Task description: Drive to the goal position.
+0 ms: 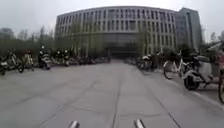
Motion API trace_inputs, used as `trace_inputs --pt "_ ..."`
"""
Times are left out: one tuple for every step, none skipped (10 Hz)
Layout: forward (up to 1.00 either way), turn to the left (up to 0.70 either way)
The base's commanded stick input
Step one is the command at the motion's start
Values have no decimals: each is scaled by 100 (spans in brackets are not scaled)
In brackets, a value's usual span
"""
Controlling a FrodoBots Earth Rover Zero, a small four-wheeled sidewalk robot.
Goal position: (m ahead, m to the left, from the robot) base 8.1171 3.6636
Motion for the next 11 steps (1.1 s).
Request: trace_inputs --pt "100 1" --pt "100 1" --pt "100 1" --pt "100 1" --pt "100 1" --pt "100 1" --pt "100 1" --pt "100 1" --pt "100 1" --pt "100 1" --pt "100 1"
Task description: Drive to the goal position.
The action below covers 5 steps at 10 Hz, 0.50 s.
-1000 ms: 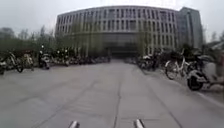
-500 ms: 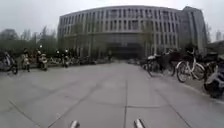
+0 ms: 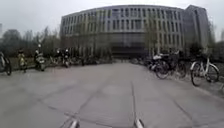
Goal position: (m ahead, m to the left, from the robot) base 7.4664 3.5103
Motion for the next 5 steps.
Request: trace_inputs --pt "100 1" --pt "100 1" --pt "100 1" --pt "100 1" --pt "100 1"
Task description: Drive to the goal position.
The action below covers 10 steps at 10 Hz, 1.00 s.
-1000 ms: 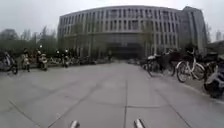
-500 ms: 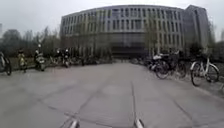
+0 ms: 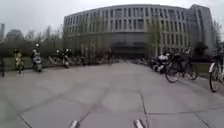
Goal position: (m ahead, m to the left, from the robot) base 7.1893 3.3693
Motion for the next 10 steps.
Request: trace_inputs --pt "100 1" --pt "100 1" --pt "100 1" --pt "100 1" --pt "100 1" --pt "100 1" --pt "100 1" --pt "100 1" --pt "100 1" --pt "100 1"
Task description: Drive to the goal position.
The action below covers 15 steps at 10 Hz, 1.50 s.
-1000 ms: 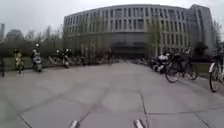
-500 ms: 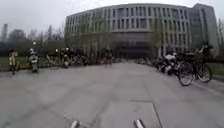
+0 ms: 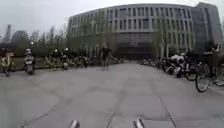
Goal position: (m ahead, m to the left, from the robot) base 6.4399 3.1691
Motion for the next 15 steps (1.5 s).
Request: trace_inputs --pt "100 1" --pt "100 1" --pt "100 -21" --pt "100 -39" --pt "100 -39" --pt "100 -39" --pt "100 -39" --pt "100 -39" --pt "100 -39" --pt "100 -39" --pt "100 -39" --pt "100 -39" --pt "100 -39" --pt "100 -39" --pt "100 -39"
